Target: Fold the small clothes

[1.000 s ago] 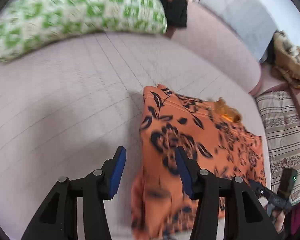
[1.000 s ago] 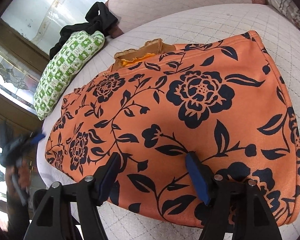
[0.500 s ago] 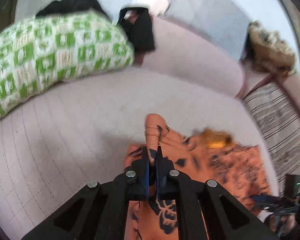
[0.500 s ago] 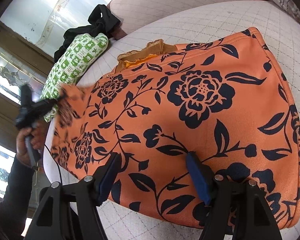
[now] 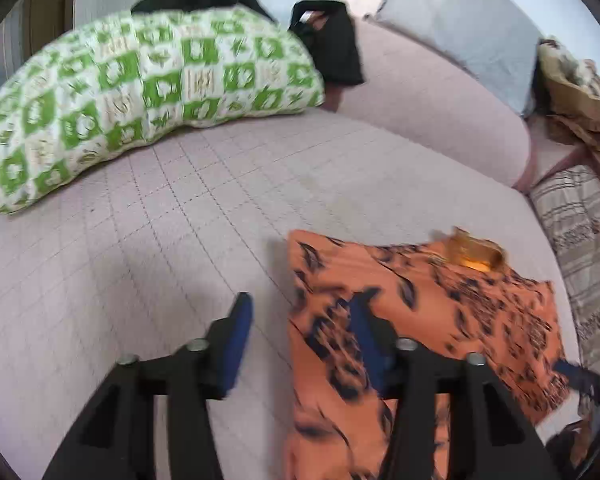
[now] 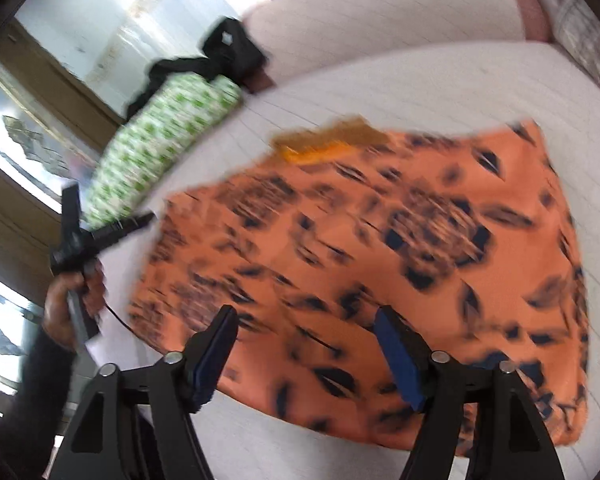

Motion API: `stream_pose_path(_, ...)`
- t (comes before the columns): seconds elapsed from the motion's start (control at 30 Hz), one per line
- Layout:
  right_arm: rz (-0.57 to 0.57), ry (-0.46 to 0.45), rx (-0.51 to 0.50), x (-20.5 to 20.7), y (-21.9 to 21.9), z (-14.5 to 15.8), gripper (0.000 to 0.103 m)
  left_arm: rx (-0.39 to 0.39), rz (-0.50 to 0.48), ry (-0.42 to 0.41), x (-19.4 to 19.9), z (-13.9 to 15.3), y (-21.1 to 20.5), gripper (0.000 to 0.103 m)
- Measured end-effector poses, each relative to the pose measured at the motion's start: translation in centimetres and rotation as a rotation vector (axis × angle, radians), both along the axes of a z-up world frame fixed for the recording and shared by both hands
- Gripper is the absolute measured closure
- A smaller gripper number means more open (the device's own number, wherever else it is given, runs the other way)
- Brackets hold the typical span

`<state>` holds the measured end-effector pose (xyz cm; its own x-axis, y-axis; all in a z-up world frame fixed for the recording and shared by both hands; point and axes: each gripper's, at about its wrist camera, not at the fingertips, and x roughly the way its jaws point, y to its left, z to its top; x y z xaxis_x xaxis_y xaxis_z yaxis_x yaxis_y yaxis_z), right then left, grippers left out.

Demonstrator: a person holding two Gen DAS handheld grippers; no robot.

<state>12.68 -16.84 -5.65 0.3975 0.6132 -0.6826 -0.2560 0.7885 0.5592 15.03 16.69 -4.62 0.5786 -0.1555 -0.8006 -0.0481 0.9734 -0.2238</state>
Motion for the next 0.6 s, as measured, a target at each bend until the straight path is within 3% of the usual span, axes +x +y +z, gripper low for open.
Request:
stream_pose_path(0.07,0.032,0.032,0.072,1.6,1.1,-0.4,0.022,0.006,-0.011,-0.002,-2.0,0.6,-1.1,0.046)
stream_pose_path(0.13,0.025,0.128,0.113,3.9,1.7,-2.8,0.022,0.014,-0.025,0.005,-3.6,0.6,-1.9,0.046)
stream_pose_path(0.2,-0.058,0.207,0.047,5.8,0.7,-6.1,0.023,0.051,-0.029,0.018,-4.6,0.4,-3.0,0.046)
stream_pose_path(0.23,-0.095,0.228,0.108,6.0,-0.3,-6.5,0.030,0.067,-0.028,0.022,-5.0,0.1,-3.6,0.046)
stream_pose_path(0.27,-0.120,0.238,0.151,5.9,-0.9,-6.3,0.029,0.079,-0.029,0.025,-5.5,-0.1,-3.9,0.046)
stream_pose_path(0.33,-0.148,0.185,0.115,5.9,-1.4,-4.1,0.027,0.089,-0.032,0.027,-6.1,-0.5,-4.4,0.046)
stream_pose_path(0.43,-0.106,0.151,0.178,7.1,-1.2,-2.6,0.026,0.105,-0.030,0.040,-5.7,-1.3,-5.0,0.046)
stream_pose_path(0.5,-0.115,0.186,0.153,8.7,-1.2,-3.6,0.025,0.105,-0.028,0.040,-5.7,-1.5,-5.4,0.046)
stream_pose_path(0.57,-0.184,0.246,0.052,10.8,-2.4,-6.2,0.028,0.095,-0.027,0.053,-5.7,-1.6,-5.5,0.046)
stream_pose_path(0.6,-0.217,0.262,0.101,11.2,-3.4,-6.8,0.033,0.092,-0.030,0.051,-5.7,-1.5,-5.6,0.046)
